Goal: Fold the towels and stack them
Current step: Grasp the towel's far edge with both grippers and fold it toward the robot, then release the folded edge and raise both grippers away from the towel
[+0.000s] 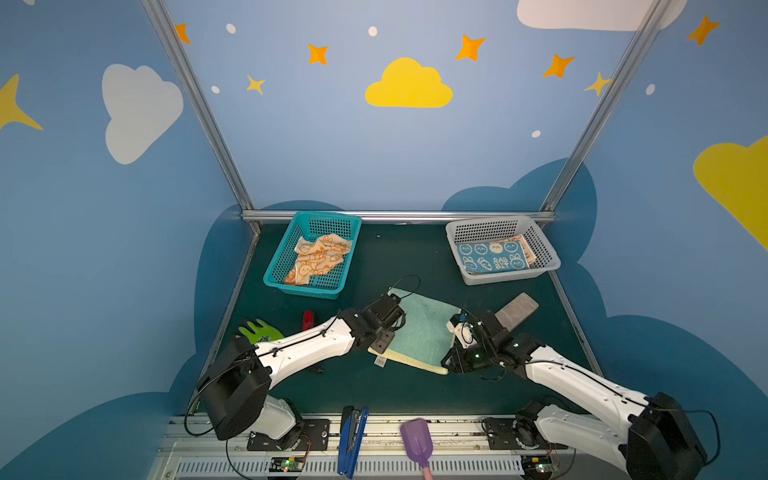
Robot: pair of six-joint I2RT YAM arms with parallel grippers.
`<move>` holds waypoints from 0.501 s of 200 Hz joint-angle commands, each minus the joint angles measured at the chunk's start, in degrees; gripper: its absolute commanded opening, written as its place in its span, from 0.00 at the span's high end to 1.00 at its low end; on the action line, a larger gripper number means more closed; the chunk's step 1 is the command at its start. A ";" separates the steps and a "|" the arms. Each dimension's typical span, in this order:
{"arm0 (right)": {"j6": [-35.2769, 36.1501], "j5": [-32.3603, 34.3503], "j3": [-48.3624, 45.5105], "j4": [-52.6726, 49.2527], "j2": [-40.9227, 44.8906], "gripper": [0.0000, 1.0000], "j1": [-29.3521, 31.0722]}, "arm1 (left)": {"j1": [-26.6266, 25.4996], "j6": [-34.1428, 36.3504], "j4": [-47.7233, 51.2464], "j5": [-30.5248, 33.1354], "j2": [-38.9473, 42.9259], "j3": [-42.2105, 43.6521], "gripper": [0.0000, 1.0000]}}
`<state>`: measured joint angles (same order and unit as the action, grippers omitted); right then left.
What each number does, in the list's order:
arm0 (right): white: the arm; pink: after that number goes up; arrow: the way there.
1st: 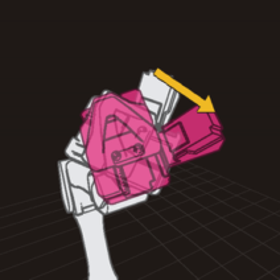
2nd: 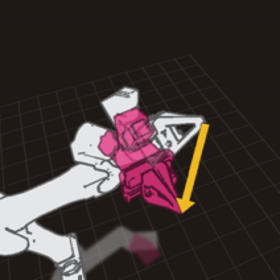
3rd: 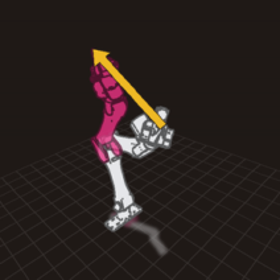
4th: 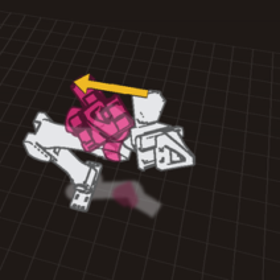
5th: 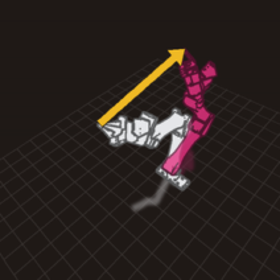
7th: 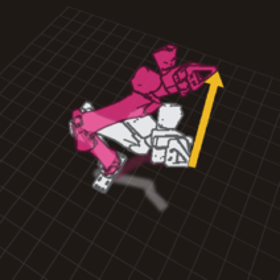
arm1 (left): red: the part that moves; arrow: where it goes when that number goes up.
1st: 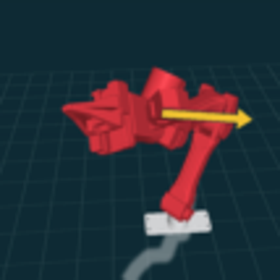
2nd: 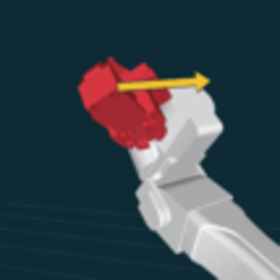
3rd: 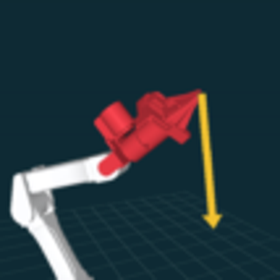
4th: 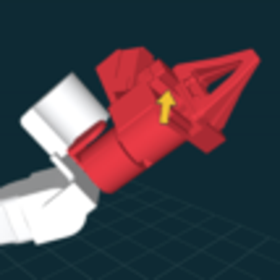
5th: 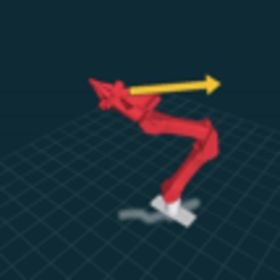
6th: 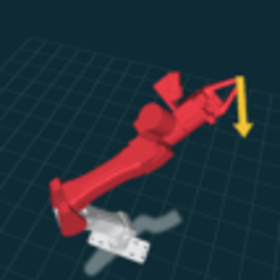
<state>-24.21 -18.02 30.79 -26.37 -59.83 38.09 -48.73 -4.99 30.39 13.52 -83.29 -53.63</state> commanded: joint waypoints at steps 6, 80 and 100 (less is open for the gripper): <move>-3.17 7.88 1.76 0.60 2.55 0.62 0.15 | 1.89 -2.67 -4.40 1.81 -0.31 -0.09 0.30; -3.99 27.58 5.25 5.55 2.30 0.41 -3.65 | 11.15 -0.80 -12.70 -1.37 -9.25 -9.72 0.00; -4.36 27.31 6.64 6.56 -0.73 0.39 -6.47 | 13.59 0.79 -13.13 -3.18 -13.37 -14.40 0.00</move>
<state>-28.01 5.65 34.83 -21.71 -57.71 34.06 -37.36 -5.96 20.12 12.05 -93.01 -63.53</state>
